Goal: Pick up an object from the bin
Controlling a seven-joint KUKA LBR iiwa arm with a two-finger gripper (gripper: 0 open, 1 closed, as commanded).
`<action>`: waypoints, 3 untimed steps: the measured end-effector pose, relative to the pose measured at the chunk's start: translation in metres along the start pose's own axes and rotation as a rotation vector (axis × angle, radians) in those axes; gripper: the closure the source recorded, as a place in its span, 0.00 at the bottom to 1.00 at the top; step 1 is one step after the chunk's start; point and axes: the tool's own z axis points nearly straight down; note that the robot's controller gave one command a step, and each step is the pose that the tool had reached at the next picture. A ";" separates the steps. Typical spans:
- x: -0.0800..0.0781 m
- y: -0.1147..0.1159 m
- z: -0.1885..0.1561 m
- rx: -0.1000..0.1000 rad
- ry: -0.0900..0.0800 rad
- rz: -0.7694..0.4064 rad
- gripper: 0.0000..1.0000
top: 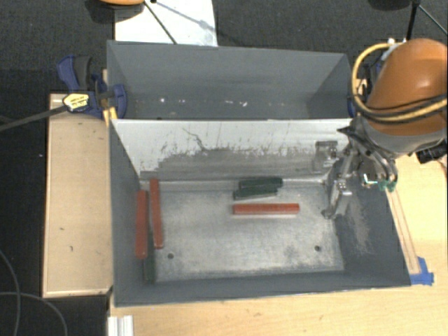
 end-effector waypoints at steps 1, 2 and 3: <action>-0.001 0.000 -0.004 0.001 -0.008 -0.002 0.00; 0.005 0.010 0.027 0.001 -0.012 0.094 0.00; 0.009 0.004 0.080 0.001 -0.009 0.016 0.00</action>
Offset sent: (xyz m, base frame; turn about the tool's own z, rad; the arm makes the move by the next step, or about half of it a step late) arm -0.0235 0.0331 -0.0985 0.3000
